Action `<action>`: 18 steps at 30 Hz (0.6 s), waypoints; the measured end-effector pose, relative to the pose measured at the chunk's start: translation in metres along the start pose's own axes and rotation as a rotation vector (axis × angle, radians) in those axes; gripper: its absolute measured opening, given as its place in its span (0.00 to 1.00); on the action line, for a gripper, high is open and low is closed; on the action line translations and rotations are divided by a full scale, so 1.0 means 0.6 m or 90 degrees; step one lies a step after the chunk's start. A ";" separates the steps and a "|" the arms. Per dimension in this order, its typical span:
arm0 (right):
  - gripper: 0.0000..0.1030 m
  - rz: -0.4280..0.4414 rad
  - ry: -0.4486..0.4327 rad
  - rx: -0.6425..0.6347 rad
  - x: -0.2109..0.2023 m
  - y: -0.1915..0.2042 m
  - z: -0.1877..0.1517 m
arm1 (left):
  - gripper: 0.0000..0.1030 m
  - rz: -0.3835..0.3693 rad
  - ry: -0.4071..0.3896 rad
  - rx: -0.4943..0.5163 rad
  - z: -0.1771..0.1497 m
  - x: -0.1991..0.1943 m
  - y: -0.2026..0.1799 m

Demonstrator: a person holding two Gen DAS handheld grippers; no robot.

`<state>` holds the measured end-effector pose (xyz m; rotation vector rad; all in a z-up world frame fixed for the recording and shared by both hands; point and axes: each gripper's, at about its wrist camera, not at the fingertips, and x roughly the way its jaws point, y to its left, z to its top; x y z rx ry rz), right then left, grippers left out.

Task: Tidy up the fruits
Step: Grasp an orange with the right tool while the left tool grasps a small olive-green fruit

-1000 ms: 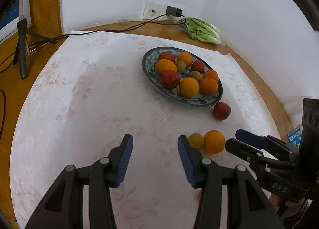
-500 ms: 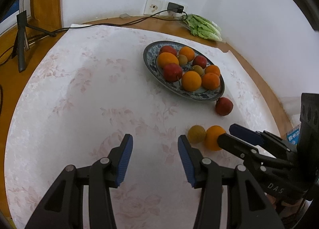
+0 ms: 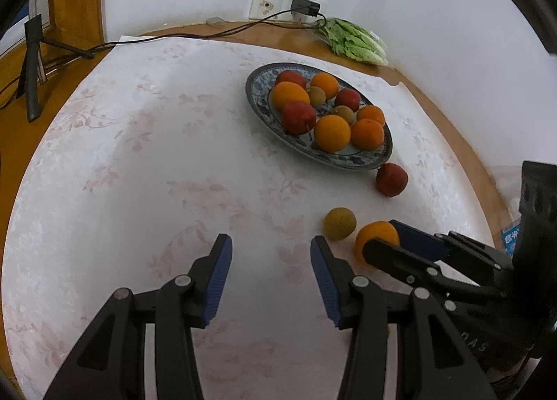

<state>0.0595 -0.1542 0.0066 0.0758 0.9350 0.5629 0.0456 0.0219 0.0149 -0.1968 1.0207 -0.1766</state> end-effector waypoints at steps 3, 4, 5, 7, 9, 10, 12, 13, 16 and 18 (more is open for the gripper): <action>0.33 -0.002 -0.009 0.016 -0.011 -0.013 -0.001 | 0.48 0.001 0.002 0.012 0.001 0.003 -0.011; 0.33 -0.009 -0.011 0.023 -0.015 -0.020 0.000 | 0.48 0.002 0.003 0.015 0.001 0.003 -0.015; 0.33 -0.012 -0.011 0.028 -0.019 -0.026 0.000 | 0.48 0.001 0.003 0.018 0.001 0.004 -0.019; 0.33 -0.017 -0.009 0.041 -0.025 -0.038 0.000 | 0.48 -0.001 0.003 0.022 0.001 0.005 -0.027; 0.33 -0.022 -0.012 0.049 -0.032 -0.048 -0.002 | 0.48 -0.006 0.005 0.027 0.002 0.007 -0.037; 0.33 -0.026 -0.013 0.053 -0.036 -0.053 -0.003 | 0.48 -0.006 0.007 0.031 0.004 0.009 -0.042; 0.33 -0.031 -0.013 0.060 -0.042 -0.062 -0.004 | 0.48 -0.008 0.006 0.036 0.005 0.010 -0.051; 0.33 -0.032 -0.015 0.065 -0.044 -0.066 -0.005 | 0.48 -0.009 0.005 0.040 0.006 0.009 -0.056; 0.33 -0.032 -0.019 0.079 -0.050 -0.078 -0.007 | 0.48 -0.006 -0.001 0.059 0.004 0.010 -0.073; 0.33 -0.032 -0.024 0.086 -0.054 -0.084 -0.008 | 0.48 -0.007 0.000 0.068 0.002 0.011 -0.083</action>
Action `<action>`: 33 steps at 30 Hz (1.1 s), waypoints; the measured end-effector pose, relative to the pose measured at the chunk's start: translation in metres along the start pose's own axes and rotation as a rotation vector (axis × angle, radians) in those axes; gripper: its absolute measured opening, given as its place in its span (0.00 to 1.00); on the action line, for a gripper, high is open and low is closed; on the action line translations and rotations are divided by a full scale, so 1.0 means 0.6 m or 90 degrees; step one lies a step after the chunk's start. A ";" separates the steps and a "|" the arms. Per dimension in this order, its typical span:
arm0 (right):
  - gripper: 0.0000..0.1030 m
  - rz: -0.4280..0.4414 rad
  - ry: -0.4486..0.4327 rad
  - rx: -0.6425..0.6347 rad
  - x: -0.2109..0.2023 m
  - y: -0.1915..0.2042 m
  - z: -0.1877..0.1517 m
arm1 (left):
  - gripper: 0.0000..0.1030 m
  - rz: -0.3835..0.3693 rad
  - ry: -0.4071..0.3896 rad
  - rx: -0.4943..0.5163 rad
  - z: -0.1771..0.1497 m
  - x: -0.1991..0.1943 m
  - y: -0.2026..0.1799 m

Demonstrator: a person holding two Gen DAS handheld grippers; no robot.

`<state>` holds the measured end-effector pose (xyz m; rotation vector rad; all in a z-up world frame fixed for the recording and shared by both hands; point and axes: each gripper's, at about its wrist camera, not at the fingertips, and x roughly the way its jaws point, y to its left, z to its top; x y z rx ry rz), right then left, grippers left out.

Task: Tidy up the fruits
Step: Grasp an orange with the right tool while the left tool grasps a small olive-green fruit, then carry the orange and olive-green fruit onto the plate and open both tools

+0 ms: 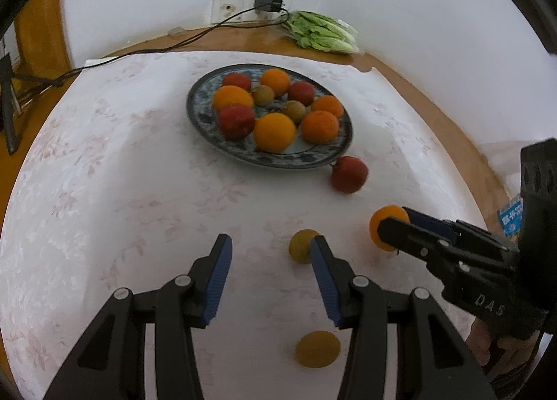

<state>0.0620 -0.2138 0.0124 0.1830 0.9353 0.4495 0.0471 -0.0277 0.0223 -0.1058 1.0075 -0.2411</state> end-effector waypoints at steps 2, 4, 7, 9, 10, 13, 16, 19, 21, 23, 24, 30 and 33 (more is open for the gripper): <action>0.34 0.003 -0.005 0.008 -0.004 -0.007 -0.001 | 0.48 -0.004 0.001 0.006 0.000 0.003 -0.008; 0.34 0.005 -0.009 0.016 -0.007 -0.012 -0.003 | 0.46 -0.004 0.006 0.011 -0.001 0.009 -0.018; 0.34 0.008 -0.014 0.024 -0.012 -0.018 -0.006 | 0.40 -0.009 0.012 0.025 -0.003 0.017 -0.037; 0.34 0.012 -0.017 0.029 -0.015 -0.022 -0.007 | 0.35 -0.009 0.014 0.036 -0.006 0.020 -0.048; 0.34 0.014 -0.019 0.030 -0.016 -0.023 -0.008 | 0.33 -0.008 0.016 0.043 -0.007 0.023 -0.053; 0.34 0.019 -0.021 0.032 -0.020 -0.027 -0.010 | 0.25 -0.014 0.021 0.051 -0.009 0.030 -0.065; 0.34 0.022 -0.024 0.035 -0.022 -0.031 -0.010 | 0.25 -0.005 0.015 0.060 -0.009 0.032 -0.071; 0.34 0.024 -0.026 0.038 -0.024 -0.034 -0.010 | 0.25 -0.007 0.015 0.057 -0.009 0.031 -0.070; 0.34 0.025 -0.026 0.041 -0.024 -0.037 -0.010 | 0.25 -0.008 0.015 0.055 -0.008 0.031 -0.070; 0.34 0.025 -0.026 0.043 -0.025 -0.038 -0.011 | 0.24 -0.007 0.012 0.054 -0.007 0.029 -0.068; 0.34 0.025 -0.026 0.042 -0.025 -0.038 -0.011 | 0.24 -0.006 0.010 0.053 -0.006 0.027 -0.067; 0.34 0.019 -0.027 0.033 -0.029 -0.033 -0.006 | 0.24 0.001 -0.008 0.044 0.005 0.008 -0.050; 0.34 0.009 -0.029 0.021 -0.035 -0.027 0.000 | 0.24 0.003 -0.017 0.034 0.017 -0.004 -0.036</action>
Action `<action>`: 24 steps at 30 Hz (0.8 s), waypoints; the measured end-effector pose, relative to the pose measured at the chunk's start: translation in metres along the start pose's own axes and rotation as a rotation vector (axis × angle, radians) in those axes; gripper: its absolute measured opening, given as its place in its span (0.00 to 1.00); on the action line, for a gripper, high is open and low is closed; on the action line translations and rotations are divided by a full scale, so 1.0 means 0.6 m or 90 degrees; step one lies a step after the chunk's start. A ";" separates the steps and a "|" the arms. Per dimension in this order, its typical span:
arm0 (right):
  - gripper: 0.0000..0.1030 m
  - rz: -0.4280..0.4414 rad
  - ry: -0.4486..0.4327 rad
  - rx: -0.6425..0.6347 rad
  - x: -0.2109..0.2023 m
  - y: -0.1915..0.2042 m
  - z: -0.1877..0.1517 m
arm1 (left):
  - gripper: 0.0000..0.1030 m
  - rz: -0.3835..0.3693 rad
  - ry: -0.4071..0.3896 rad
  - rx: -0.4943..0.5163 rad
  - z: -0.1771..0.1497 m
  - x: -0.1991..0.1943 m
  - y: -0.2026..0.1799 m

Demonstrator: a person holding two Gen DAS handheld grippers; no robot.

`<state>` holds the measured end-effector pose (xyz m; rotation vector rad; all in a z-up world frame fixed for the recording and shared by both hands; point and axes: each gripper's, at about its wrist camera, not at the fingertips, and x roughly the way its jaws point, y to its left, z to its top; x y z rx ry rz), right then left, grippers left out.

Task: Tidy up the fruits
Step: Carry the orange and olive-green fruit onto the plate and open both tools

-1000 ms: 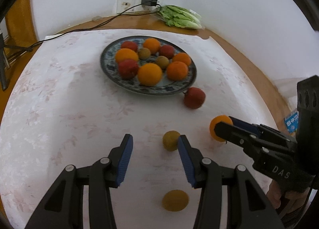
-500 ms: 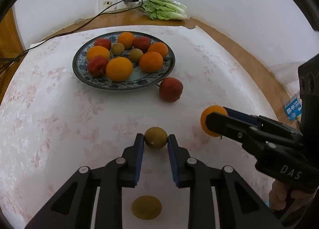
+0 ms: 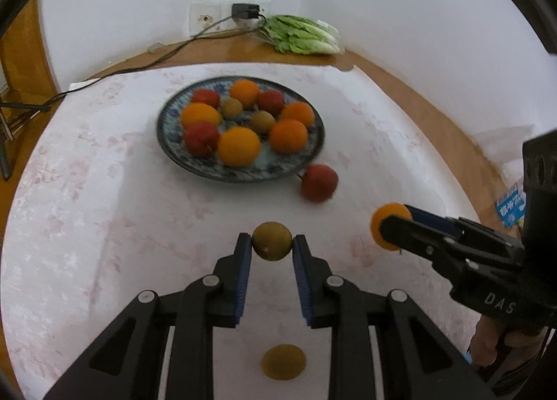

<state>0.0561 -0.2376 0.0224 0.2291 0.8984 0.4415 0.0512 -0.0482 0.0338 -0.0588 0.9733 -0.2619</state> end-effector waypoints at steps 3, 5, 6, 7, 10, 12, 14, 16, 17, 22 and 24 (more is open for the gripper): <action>0.34 -0.010 -0.006 -0.016 -0.009 0.008 0.011 | 0.24 0.006 -0.012 -0.010 0.016 -0.014 0.018; 0.34 -0.015 -0.011 -0.026 -0.017 0.014 0.019 | 0.24 0.010 -0.020 -0.012 0.026 -0.021 0.025; 0.34 -0.016 -0.013 -0.031 -0.020 0.016 0.024 | 0.24 0.012 -0.024 -0.013 0.031 -0.025 0.028; 0.34 -0.015 -0.013 -0.034 -0.023 0.018 0.029 | 0.25 0.014 -0.028 -0.015 0.037 -0.030 0.033; 0.34 -0.013 -0.012 -0.040 -0.029 0.025 0.045 | 0.25 0.016 -0.036 -0.018 0.054 -0.040 0.045; 0.34 -0.015 -0.012 -0.049 -0.034 0.032 0.058 | 0.24 0.017 -0.042 -0.020 0.065 -0.045 0.051; 0.34 -0.020 -0.014 -0.060 -0.039 0.037 0.072 | 0.24 0.017 -0.049 -0.022 0.079 -0.051 0.055; 0.34 -0.026 -0.016 -0.068 -0.042 0.042 0.089 | 0.25 0.019 -0.057 -0.019 0.093 -0.055 0.057; 0.34 -0.030 -0.018 -0.072 -0.044 0.045 0.096 | 0.24 0.021 -0.061 -0.018 0.099 -0.057 0.059; 0.34 -0.047 -0.026 -0.091 -0.041 0.057 0.137 | 0.24 0.026 -0.068 -0.008 0.131 -0.054 0.058; 0.34 -0.051 -0.027 -0.096 -0.034 0.061 0.151 | 0.24 0.027 -0.068 -0.003 0.139 -0.049 0.055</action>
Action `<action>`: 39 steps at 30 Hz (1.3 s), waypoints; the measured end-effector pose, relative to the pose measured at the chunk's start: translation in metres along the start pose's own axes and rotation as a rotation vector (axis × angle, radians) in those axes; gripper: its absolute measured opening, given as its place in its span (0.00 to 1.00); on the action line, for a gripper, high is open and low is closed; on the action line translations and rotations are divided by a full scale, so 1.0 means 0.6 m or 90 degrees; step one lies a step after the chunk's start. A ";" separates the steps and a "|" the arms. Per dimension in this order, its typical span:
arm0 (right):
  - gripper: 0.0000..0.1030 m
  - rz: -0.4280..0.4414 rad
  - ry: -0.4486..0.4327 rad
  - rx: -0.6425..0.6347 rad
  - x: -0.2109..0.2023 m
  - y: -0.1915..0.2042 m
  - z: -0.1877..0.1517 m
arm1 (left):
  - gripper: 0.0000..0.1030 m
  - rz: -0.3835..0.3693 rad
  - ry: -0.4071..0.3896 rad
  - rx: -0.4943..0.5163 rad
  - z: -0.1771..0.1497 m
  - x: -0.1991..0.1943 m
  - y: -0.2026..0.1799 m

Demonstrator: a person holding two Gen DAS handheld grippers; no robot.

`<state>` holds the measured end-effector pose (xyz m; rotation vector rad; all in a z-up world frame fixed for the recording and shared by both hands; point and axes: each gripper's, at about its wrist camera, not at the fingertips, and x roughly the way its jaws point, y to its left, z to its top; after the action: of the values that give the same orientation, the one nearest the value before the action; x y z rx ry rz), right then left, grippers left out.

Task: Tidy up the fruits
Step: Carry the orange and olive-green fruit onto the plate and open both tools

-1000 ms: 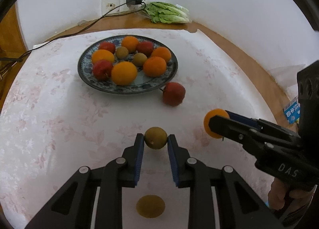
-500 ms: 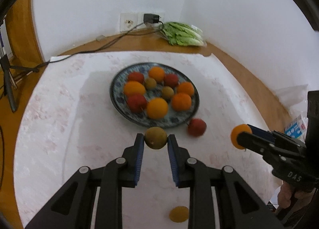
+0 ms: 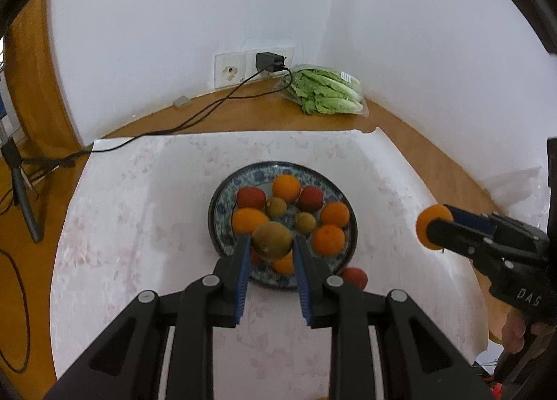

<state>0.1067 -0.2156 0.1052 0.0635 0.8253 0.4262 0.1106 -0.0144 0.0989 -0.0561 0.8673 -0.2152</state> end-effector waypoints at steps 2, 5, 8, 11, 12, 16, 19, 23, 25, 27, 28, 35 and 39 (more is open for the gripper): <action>0.34 -0.003 0.002 -0.005 0.011 0.001 0.013 | 0.25 -0.002 0.001 0.005 0.006 0.009 -0.003; 0.34 -0.010 0.007 -0.015 0.029 0.003 0.030 | 0.24 -0.006 0.005 0.004 0.013 0.030 -0.007; 0.34 -0.014 0.011 -0.024 0.049 0.003 0.042 | 0.24 -0.011 0.012 -0.001 0.015 0.053 -0.008; 0.34 -0.016 0.014 -0.021 0.074 -0.004 0.050 | 0.25 -0.011 0.018 -0.005 0.013 0.077 -0.010; 0.34 -0.017 0.016 -0.019 0.083 -0.007 0.052 | 0.24 -0.011 0.021 -0.006 0.012 0.084 -0.010; 0.34 -0.032 0.025 -0.020 0.127 -0.021 0.056 | 0.25 -0.013 0.040 -0.016 0.007 0.114 -0.007; 0.33 -0.037 0.034 -0.017 0.155 -0.034 0.057 | 0.24 -0.010 0.044 -0.022 0.004 0.127 -0.003; 0.33 -0.039 0.042 -0.012 0.179 -0.045 0.057 | 0.24 -0.010 0.041 -0.021 0.004 0.136 -0.002; 0.33 -0.039 0.046 -0.011 0.189 -0.048 0.058 | 0.25 -0.010 0.041 -0.017 0.005 0.139 -0.004; 0.33 -0.042 0.046 -0.014 0.195 -0.048 0.059 | 0.25 -0.012 0.042 -0.013 0.004 0.143 -0.008; 0.33 -0.047 0.046 -0.020 0.200 -0.048 0.059 | 0.25 -0.012 0.043 -0.011 0.003 0.147 -0.010; 0.34 -0.053 0.055 -0.033 0.222 -0.047 0.056 | 0.25 -0.006 0.037 0.007 -0.002 0.152 -0.021; 0.34 -0.051 0.057 -0.028 0.226 -0.050 0.052 | 0.25 -0.005 0.035 0.014 -0.003 0.150 -0.024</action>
<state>0.2210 -0.1863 0.0252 -0.0302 0.9032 0.3734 0.1629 -0.0474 0.0322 -0.0335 0.9191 -0.2338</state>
